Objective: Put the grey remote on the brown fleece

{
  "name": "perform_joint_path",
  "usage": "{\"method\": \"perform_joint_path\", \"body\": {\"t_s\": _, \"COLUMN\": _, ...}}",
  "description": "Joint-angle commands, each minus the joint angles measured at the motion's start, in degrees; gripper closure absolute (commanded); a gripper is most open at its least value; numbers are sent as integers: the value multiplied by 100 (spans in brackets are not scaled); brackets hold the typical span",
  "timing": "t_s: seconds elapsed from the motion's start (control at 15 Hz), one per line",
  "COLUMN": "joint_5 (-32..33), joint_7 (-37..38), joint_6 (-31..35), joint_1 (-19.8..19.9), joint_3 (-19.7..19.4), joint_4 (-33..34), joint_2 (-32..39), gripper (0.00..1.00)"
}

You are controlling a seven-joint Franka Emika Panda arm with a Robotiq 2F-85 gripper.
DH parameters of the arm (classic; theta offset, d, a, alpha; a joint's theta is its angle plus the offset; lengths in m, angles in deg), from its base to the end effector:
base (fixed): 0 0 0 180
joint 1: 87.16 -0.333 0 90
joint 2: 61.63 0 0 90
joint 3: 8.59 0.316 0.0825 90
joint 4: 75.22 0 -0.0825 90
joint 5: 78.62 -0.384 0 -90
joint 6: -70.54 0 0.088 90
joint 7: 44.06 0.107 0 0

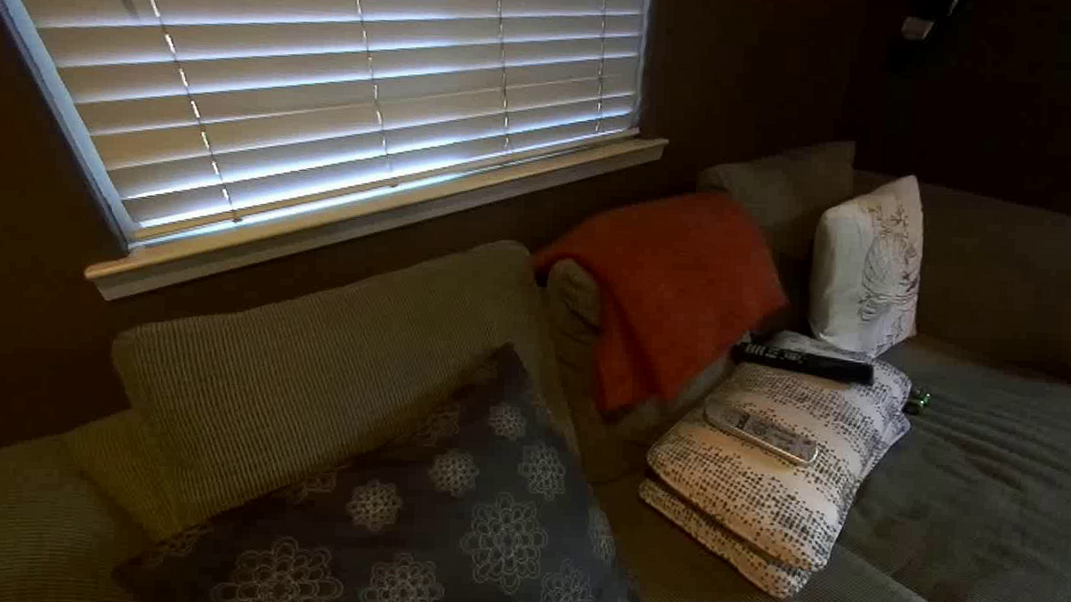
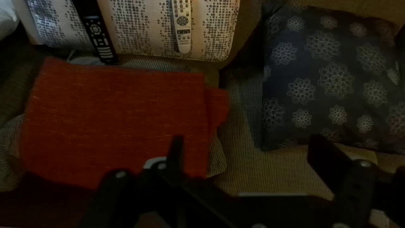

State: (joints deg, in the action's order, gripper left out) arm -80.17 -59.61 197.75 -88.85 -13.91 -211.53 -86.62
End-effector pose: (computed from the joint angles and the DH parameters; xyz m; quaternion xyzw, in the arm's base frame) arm 0.4422 -0.0304 0.5119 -0.9852 -0.0978 -0.1405 0.0085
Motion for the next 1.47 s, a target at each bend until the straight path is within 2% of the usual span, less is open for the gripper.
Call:
{"method": "perform_joint_path", "body": {"t_s": 0.0, "joint_5": -7, "joint_7": -3, "joint_6": -10, "joint_1": 15, "joint_3": 15, "joint_4": 8, "joint_2": 2, "gripper": 0}}
{"method": "perform_joint_path", "body": {"t_s": 0.33, "joint_5": -7, "joint_7": -3, "joint_6": -10, "joint_1": 15, "joint_3": 15, "joint_4": 8, "joint_2": 2, "gripper": 0}}
{"method": "perform_joint_path", "body": {"t_s": 0.67, "joint_5": 483, "joint_7": 951, "joint_6": 280, "joint_1": 355, "joint_3": 246, "joint_4": -163, "joint_2": 672, "gripper": 0}}
{"method": "perform_joint_path", "body": {"t_s": 1.0, "joint_5": 740, "joint_7": 1704, "joint_6": 1165, "joint_1": 519, "joint_3": 283, "joint_4": -448, "joint_2": 1760, "gripper": 0}}
{"method": "perform_joint_path", "body": {"t_s": 1.2, "joint_5": 1039, "joint_7": 1752, "joint_6": 1304, "joint_1": 506, "joint_3": 253, "joint_4": -284, "joint_2": 2588, "gripper": 0}}
{"method": "perform_joint_path", "body": {"t_s": 1.4, "joint_5": 1071, "joint_7": 1525, "joint_6": 1833, "joint_1": 494, "joint_3": 148, "joint_4": -91, "joint_2": 3314, "gripper": 0}}
